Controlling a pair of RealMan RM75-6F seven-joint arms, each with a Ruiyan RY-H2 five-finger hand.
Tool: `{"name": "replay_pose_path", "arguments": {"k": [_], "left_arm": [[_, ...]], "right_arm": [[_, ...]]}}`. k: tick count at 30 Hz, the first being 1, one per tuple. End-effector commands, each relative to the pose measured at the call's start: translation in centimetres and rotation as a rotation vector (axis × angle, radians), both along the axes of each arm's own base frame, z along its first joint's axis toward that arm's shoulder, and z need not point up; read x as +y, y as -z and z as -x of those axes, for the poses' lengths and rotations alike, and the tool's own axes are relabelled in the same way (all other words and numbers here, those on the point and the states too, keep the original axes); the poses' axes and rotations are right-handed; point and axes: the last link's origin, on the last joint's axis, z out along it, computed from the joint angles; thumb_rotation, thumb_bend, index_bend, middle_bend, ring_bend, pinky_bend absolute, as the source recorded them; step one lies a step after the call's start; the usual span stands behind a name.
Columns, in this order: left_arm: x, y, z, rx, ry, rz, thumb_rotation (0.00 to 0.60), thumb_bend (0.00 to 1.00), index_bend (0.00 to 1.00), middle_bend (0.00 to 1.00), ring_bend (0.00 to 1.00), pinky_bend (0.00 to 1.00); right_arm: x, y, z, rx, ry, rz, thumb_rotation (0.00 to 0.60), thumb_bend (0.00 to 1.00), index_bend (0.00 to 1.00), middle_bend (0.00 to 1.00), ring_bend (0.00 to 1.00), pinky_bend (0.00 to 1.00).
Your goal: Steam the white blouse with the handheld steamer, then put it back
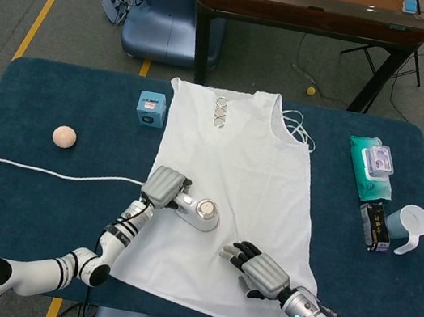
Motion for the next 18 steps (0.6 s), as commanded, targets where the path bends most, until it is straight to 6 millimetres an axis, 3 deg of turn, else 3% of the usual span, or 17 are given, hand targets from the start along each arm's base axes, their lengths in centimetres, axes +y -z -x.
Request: {"name": "replay_pose_path", "arguments": {"k": [1, 18], "left_arm": [[0.6, -0.3, 0.5, 0.017, -0.004, -0.023, 0.600, 0.29, 0.78, 0.81, 0.69, 0.76], [3.2, -2.3, 4.7, 0.050, -0.075, -0.124, 0.600, 0.29, 0.78, 0.80, 0.69, 0.76]], "right_arm": [[0.0, 0.0, 0.0, 0.000, -0.001, -0.001, 0.593, 0.70, 0.00, 0.08, 0.00, 0.03], [0.1, 0.2, -0.3, -0.001, -0.007, -0.008, 0.593, 0.70, 0.00, 0.08, 0.00, 0.03]]}}
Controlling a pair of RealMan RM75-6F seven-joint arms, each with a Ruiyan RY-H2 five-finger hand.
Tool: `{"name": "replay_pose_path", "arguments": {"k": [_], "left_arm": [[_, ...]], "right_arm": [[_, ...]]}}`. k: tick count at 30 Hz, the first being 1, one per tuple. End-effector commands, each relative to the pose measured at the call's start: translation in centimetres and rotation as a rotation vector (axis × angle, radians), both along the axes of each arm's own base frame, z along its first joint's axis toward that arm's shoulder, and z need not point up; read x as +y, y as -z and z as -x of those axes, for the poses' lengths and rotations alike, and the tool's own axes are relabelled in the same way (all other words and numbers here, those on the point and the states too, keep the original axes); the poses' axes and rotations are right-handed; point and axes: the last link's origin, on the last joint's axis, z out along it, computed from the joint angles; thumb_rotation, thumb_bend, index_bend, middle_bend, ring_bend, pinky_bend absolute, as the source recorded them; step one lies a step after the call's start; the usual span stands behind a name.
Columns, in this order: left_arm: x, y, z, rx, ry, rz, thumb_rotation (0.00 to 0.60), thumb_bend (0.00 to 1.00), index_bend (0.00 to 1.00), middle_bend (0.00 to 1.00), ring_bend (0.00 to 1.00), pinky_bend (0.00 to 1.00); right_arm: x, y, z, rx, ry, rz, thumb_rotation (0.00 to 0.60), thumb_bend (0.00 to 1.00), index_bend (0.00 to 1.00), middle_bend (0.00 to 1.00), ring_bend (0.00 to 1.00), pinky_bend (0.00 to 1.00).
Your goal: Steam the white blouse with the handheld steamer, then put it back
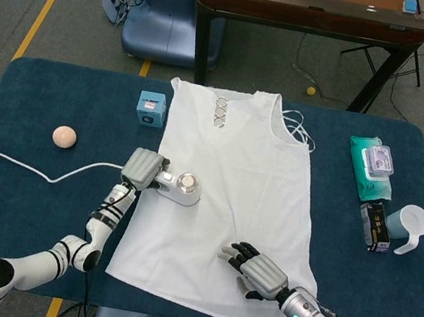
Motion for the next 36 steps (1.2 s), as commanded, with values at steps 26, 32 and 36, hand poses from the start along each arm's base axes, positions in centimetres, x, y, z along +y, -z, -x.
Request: {"name": "replay_pose_path", "arguments": {"k": [26, 32, 36], "left_arm": [[-4.9, 0.3, -1.7, 0.032, 0.113, 0.086, 0.600, 0.29, 0.78, 0.80, 0.68, 0.76], [-4.4, -1.0, -0.2, 0.043, 0.094, 0.062, 0.600, 0.29, 0.78, 0.80, 0.68, 0.76], [-3.9, -1.9, 1.7, 0.060, 0.055, 0.044, 0.600, 0.29, 0.78, 0.80, 0.68, 0.76]], "right_arm": [[0.5, 0.0, 0.1, -0.001, -0.006, -0.014, 0.594, 0.70, 0.00, 0.08, 0.00, 0.03], [0.4, 0.0, 0.0, 0.000, -0.010, -0.016, 0.594, 0.70, 0.00, 0.08, 0.00, 0.03], [0.5, 0.0, 0.0, 0.002, -0.010, -0.018, 0.593, 0.70, 0.00, 0.08, 0.00, 0.03]]}}
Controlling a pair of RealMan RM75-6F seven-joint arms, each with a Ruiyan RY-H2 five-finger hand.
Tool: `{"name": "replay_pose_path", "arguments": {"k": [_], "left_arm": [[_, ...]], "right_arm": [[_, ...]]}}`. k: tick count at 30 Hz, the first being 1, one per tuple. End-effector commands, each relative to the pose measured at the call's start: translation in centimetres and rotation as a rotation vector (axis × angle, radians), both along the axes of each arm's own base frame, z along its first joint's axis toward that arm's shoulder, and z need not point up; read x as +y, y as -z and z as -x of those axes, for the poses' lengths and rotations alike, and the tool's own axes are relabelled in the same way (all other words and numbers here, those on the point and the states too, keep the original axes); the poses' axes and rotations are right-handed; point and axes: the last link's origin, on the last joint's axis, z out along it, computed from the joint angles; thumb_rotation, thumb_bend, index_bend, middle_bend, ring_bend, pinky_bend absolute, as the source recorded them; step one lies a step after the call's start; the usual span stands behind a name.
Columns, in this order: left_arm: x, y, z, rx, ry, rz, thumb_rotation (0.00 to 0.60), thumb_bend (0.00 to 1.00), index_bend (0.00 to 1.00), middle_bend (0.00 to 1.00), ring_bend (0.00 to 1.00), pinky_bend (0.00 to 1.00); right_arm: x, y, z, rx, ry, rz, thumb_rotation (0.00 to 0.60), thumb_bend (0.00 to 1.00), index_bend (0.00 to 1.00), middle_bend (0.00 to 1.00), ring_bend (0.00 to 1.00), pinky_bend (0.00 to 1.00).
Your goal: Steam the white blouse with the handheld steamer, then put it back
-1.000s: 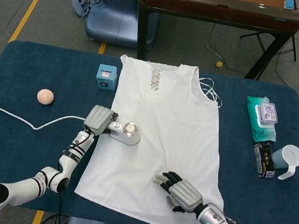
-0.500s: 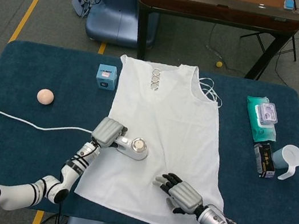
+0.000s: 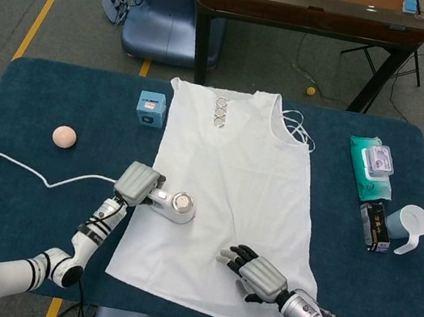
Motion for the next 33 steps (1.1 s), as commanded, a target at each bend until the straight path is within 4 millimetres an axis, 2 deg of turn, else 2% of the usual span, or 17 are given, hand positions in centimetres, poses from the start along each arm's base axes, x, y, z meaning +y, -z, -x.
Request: {"name": "replay_pose_path", "arguments": {"k": [1, 13, 22, 26, 29, 33], "left_arm": [[0.3, -0.6, 1.5, 0.010, -0.033, -0.013, 0.600, 0.29, 0.78, 0.80, 0.68, 0.76], [1.2, -3.0, 5.6, 0.055, -0.085, -0.074, 0.600, 0.29, 0.78, 0.80, 0.68, 0.76], [1.8, -5.9, 7.1, 0.028, -0.118, -0.134, 0.600, 0.29, 0.78, 0.80, 0.68, 0.76], [1.8, -7.6, 7.5, -0.025, -0.148, -0.153, 0.600, 0.29, 0.78, 0.80, 0.68, 0.76], [1.6, -8.8, 8.2, -0.035, -0.161, -0.174, 0.600, 0.29, 0.78, 0.80, 0.68, 0.76], [0.9, -10.1, 9.6, -0.027, -0.182, -0.186, 0.600, 0.29, 0.78, 0.80, 0.68, 0.76]], "right_arm": [[0.0, 0.0, 0.0, 0.001, 0.000, -0.002, 0.592, 0.70, 0.00, 0.08, 0.00, 0.03], [0.2, 0.1, -0.4, 0.003, -0.012, -0.001, 0.593, 0.70, 0.00, 0.08, 0.00, 0.03], [0.0, -0.7, -0.8, -0.028, -0.009, 0.038, 0.593, 0.69, 0.00, 0.08, 0.00, 0.03], [-0.7, -2.1, -1.5, -0.085, -0.014, 0.107, 0.596, 0.60, 0.00, 0.08, 0.00, 0.03], [-1.4, -3.7, -2.0, -0.121, -0.019, 0.166, 0.593, 0.49, 0.00, 0.08, 0.00, 0.03], [-2.4, -6.2, -2.4, -0.146, -0.023, 0.240, 0.592, 0.42, 0.00, 0.08, 0.00, 0.03]]}}
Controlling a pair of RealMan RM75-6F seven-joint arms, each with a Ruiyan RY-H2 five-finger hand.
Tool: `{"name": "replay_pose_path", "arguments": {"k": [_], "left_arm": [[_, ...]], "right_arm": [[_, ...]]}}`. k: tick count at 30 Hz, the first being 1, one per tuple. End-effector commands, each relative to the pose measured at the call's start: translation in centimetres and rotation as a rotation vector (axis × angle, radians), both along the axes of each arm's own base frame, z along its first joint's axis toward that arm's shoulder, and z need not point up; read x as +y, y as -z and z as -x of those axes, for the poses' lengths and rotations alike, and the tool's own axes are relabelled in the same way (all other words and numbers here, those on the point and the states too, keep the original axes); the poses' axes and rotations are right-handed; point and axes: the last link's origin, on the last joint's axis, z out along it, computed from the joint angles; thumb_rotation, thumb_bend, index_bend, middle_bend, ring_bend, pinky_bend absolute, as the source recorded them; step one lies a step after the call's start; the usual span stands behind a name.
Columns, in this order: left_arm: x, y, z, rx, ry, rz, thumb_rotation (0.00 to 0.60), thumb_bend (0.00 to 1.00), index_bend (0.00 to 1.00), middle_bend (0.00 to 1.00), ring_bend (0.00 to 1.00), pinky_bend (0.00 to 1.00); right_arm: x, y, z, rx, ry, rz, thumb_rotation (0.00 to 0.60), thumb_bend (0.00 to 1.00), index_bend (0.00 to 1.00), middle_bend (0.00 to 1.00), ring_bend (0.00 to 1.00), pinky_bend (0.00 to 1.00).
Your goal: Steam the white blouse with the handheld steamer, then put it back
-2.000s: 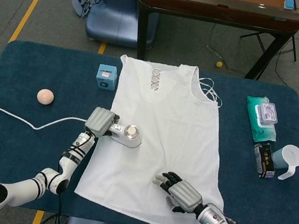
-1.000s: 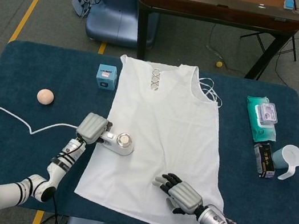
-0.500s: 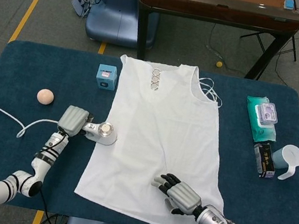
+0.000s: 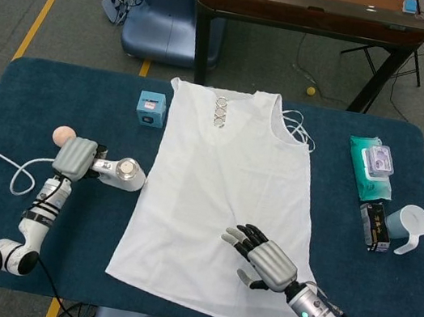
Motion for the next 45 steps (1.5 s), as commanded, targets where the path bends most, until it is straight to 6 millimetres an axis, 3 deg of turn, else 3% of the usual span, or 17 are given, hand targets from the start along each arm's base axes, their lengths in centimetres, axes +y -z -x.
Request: {"name": "replay_pose_path", "arguments": {"k": [1, 10, 16, 19, 22, 27, 30, 33, 38, 42, 45], "left_arm": [[-0.7, -0.9, 1.3, 0.003, -0.021, -0.006, 0.600, 0.29, 0.78, 0.80, 0.68, 0.76], [-2.2, -1.3, 4.5, 0.032, -0.086, 0.012, 0.600, 0.29, 0.78, 0.80, 0.67, 0.76], [-2.0, -0.7, 6.0, 0.046, -0.122, 0.016, 0.600, 0.29, 0.77, 0.80, 0.67, 0.76], [-1.9, -0.5, 6.5, 0.057, -0.145, 0.026, 0.600, 0.28, 0.74, 0.74, 0.64, 0.74], [-2.1, -0.3, 6.8, 0.060, -0.160, 0.031, 0.600, 0.24, 0.60, 0.65, 0.56, 0.70], [-2.4, -0.5, 7.2, 0.098, -0.198, 0.072, 0.600, 0.09, 0.15, 0.19, 0.19, 0.44], [-2.7, -0.8, 7.1, 0.112, -0.213, 0.080, 0.600, 0.07, 0.01, 0.06, 0.07, 0.32], [-3.2, -1.2, 7.0, 0.111, -0.223, 0.083, 0.600, 0.05, 0.00, 0.00, 0.01, 0.24], [-4.0, -2.3, 6.7, 0.083, -0.217, 0.055, 0.599, 0.04, 0.00, 0.00, 0.00, 0.19], [-4.5, -2.9, 7.1, 0.095, -0.228, 0.048, 0.532, 0.01, 0.00, 0.00, 0.00, 0.16], [-5.1, -3.7, 7.3, 0.083, -0.248, 0.039, 0.558, 0.00, 0.00, 0.00, 0.00, 0.13]], "right_arm": [[-0.9, -2.5, -0.4, -0.023, 0.000, 0.078, 0.594, 0.39, 0.00, 0.08, 0.00, 0.03], [-2.8, -8.5, -0.1, -0.037, 0.036, 0.284, 0.594, 0.25, 0.00, 0.08, 0.00, 0.03], [-2.8, -10.9, 0.5, -0.016, 0.046, 0.379, 0.594, 0.23, 0.00, 0.08, 0.00, 0.03], [-2.7, -11.6, 0.8, -0.009, 0.056, 0.395, 0.594, 0.23, 0.00, 0.08, 0.00, 0.03], [-2.7, -12.2, 1.2, -0.001, 0.066, 0.409, 0.595, 0.23, 0.00, 0.08, 0.00, 0.03], [-2.6, -12.8, 1.5, 0.008, 0.072, 0.418, 0.593, 0.23, 0.00, 0.08, 0.00, 0.03], [-2.6, -13.0, 1.6, 0.012, 0.076, 0.422, 0.593, 0.23, 0.00, 0.08, 0.00, 0.03], [-2.6, -13.3, 1.9, 0.015, 0.083, 0.429, 0.592, 0.23, 0.00, 0.08, 0.00, 0.02], [-2.8, -13.8, 2.6, 0.022, 0.107, 0.438, 0.593, 0.23, 0.00, 0.08, 0.00, 0.02], [-2.9, -13.9, 3.2, 0.026, 0.132, 0.437, 0.591, 0.23, 0.00, 0.08, 0.00, 0.02], [-2.9, -14.2, 3.9, 0.032, 0.147, 0.446, 0.591, 0.23, 0.00, 0.08, 0.00, 0.02]]}}
